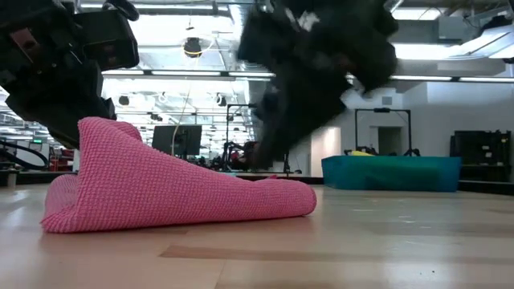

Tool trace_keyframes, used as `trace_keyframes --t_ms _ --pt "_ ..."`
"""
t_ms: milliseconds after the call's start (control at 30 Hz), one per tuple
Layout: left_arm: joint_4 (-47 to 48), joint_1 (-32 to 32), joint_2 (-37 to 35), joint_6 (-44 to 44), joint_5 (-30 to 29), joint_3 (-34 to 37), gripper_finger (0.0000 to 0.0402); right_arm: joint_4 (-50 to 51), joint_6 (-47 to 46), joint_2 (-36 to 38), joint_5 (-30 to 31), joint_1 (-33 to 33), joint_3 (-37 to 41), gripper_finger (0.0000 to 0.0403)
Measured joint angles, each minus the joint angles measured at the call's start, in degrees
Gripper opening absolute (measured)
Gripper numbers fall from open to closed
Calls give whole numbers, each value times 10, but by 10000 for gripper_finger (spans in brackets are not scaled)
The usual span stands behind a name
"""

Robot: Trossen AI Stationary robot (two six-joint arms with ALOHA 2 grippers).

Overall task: Fold microfiber towels
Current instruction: Fold the pink microfiber towel

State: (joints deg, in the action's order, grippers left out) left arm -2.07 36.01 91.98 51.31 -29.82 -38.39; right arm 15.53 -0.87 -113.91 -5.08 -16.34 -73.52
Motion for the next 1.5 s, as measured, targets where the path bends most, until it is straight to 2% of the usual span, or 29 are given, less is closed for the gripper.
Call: trace_keyframes --t_ms 233,333,467,600,667,933,1133,1300,1500 --pt "8 0 0 4 2 0 102 6 -12 -15 -10 -1 0 177" --pt "11 0 0 4 6 0 102 8 -13 -11 -10 1 -4 161" --pt "14 0 0 4 6 0 102 20 -12 -13 -10 2 -2 108" --pt "15 0 0 4 5 0 102 20 -8 -13 -11 1 -2 30" --pt "16 0 0 3 4 0 102 24 -6 -13 -15 1 -6 11" --pt "18 0 0 -3 6 0 102 39 -6 -12 -12 14 -53 6" --pt "18 0 0 -5 6 0 103 53 -6 -12 -13 29 -70 28" --pt "18 0 0 -5 10 0 102 44 11 -13 -10 40 -71 6" --pt "30 0 0 -5 28 0 103 19 23 -16 -10 57 -70 26"
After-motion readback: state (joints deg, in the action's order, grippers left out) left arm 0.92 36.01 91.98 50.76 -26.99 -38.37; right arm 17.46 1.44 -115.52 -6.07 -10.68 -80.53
